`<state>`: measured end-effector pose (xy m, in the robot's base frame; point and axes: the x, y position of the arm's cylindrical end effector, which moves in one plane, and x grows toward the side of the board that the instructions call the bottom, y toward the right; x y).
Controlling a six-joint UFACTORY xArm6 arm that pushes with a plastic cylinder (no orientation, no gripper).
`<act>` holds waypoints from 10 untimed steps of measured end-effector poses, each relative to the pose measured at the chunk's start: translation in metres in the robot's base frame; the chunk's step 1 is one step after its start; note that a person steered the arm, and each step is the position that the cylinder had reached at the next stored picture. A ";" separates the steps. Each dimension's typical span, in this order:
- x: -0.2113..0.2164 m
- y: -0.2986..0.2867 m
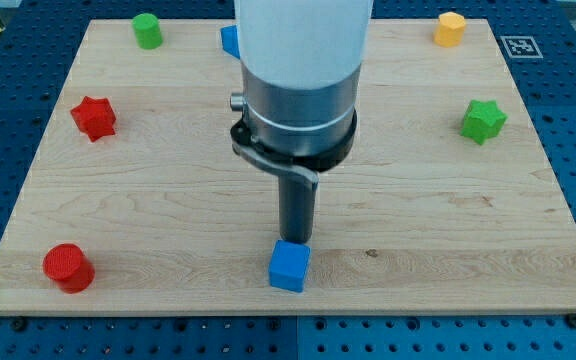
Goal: Move the blue triangle to the right bottom
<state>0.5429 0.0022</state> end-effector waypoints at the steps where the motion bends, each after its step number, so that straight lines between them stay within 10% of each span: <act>1: -0.034 0.000; 3: -0.041 -0.001; 7: -0.258 -0.110; 10: -0.310 -0.121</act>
<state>0.2325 -0.1191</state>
